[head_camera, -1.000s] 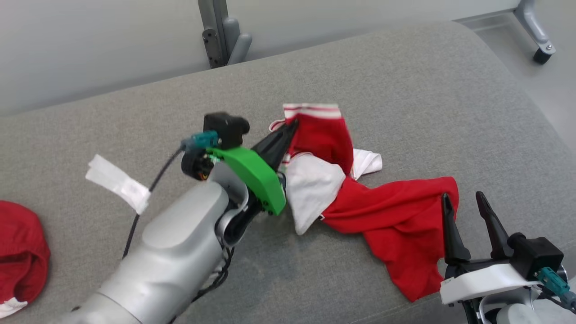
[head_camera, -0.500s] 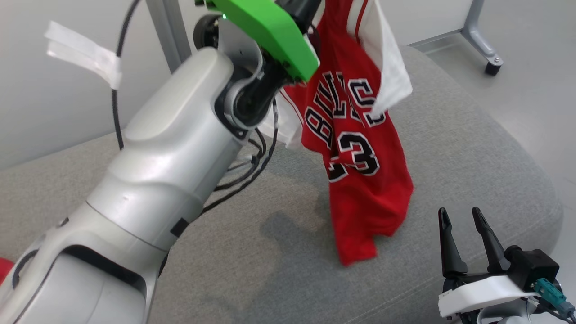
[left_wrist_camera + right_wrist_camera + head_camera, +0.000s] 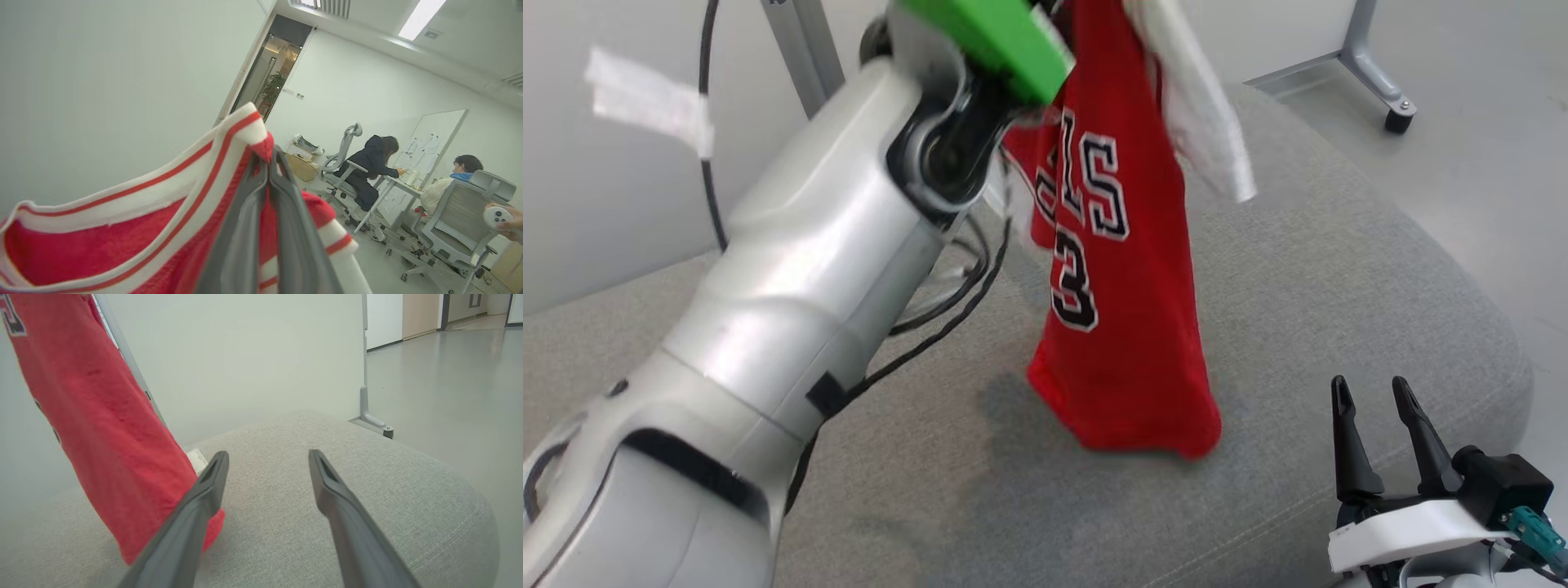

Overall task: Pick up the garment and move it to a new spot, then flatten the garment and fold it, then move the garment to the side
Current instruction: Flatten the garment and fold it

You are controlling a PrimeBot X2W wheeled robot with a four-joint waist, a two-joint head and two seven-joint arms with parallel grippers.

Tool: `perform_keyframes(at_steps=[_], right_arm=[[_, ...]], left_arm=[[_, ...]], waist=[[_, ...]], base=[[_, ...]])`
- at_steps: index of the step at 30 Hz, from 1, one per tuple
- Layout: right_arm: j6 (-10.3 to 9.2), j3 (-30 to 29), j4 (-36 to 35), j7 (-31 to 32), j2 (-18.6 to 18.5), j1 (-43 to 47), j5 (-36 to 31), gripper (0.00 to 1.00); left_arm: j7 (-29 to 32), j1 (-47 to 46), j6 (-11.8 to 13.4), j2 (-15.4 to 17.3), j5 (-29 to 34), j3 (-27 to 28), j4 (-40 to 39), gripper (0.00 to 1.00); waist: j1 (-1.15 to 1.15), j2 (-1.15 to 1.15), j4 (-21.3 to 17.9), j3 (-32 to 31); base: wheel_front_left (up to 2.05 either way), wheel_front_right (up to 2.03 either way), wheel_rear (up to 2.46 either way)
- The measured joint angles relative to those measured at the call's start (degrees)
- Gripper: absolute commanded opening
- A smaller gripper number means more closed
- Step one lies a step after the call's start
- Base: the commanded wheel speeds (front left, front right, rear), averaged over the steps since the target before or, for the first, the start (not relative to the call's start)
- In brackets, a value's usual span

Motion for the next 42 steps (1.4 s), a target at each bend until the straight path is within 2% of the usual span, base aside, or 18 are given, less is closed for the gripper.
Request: perform_keyframes(at_steps=[5,12,16,19,20,21,22,23,29,31,33,35,38,41,42], right_arm=[[0.0,-0.2,-0.1,0.0,0.0,-0.1,0.2,1.0],[0.0,-0.6,-0.4,0.0,0.0,-1.4,0.2,1.0],[0.0,-0.8,-0.5,0.0,0.0,-1.6,-0.4,1.0],[0.0,-0.8,-0.5,0.0,0.0,-1.7,-0.6,1.0],[0.0,-0.7,-0.5,0.0,0.0,-1.8,-0.8,1.0],[0.0,-0.6,-0.5,0.0,0.0,-1.9,-1.0,1.0],[0.0,-0.6,-0.5,0.0,0.0,-2.0,-1.0,1.0],[0.0,-0.4,-0.5,0.0,0.0,-2.1,-1.1,1.0],[0.0,1.8,-0.2,0.0,0.0,-3.2,-0.4,1.0],[0.0,3.4,0.2,0.0,0.0,-3.8,0.7,1.0],[0.0,5.2,0.8,0.0,0.0,-4.1,2.3,1.0],[0.0,7.2,1.9,0.0,0.0,-4.5,3.8,1.0],[0.0,10.1,3.8,0.0,0.1,-5.2,5.7,1.0],[0.0,12.4,6.2,0.0,0.0,-6.1,6.1,1.0],[0.0,14.3,8.1,0.0,0.0,-7.1,6.5,1.0]], left_arm=[[-0.7,9.7,-0.9,7.7,0.4,-1.3,6.3,0.0],[-3.3,14.6,-1.5,16.2,1.0,-0.6,11.6,0.0],[-5.1,15.6,-1.6,20.0,2.0,-0.1,13.5,0.0],[-5.7,16.3,-1.6,21.1,2.1,0.6,14.6,0.0],[-5.9,16.6,-1.6,21.5,2.2,0.7,15.2,0.18],[-6.1,17.0,-1.6,21.6,2.3,0.8,15.8,0.49],[-6.2,17.4,-1.6,21.6,2.3,0.9,16.2,0.9],[-6.3,17.8,-1.6,21.6,2.4,0.7,16.6,1.0],[-7.1,18.8,-1.3,22.0,5.0,0.9,19.8,1.0],[-7.2,18.9,-0.5,22.4,6.4,1.2,20.6,1.0],[-7.2,18.6,0.5,23.7,10.5,3.0,20.2,1.0],[-7.4,18.3,1.9,25.2,15.1,6.9,17.7,1.0],[-7.4,21.0,4.7,25.6,23.9,14.0,10.6,1.0],[-7.4,28.9,7.7,24.7,33.3,21.3,1.3,1.0],[-7.4,34.8,9.0,23.5,39.0,25.6,-4.8,1.0]], waist=[[0.0,0.0,2.2,1.0],[0.0,0.0,5.2,3.5],[0.0,0.0,6.9,4.6],[0.0,0.0,7.7,5.1],[0.0,0.0,8.0,5.3],[0.0,-0.01,8.4,5.5],[0.0,-0.01,8.8,5.7],[0.0,0.0,9.1,5.8],[0.0,0.0,10.6,7.0],[0.0,0.0,11.0,7.4],[0.0,0.0,11.4,7.8],[0.0,-0.01,11.8,8.1],[0.0,0.0,12.7,8.4],[0.0,-0.01,13.9,8.5],[0.0,0.0,14.6,8.5]], base=[[0.0,0.0,0.0],[0.0,0.0,0.0],[0.0,0.0,0.0],[0.0,0.0,0.0],[0.0,0.0,0.0],[0.0,0.0,0.0],[0.0,0.0,0.0],[0.0,0.0,0.0],[0.0,0.0,0.0],[0.0,0.0,0.0],[0.0,0.0,0.0],[0.0,0.0,0.0],[0.0,0.0,0.0],[0.0,0.0,0.0],[0.0,0.0,0.0]])
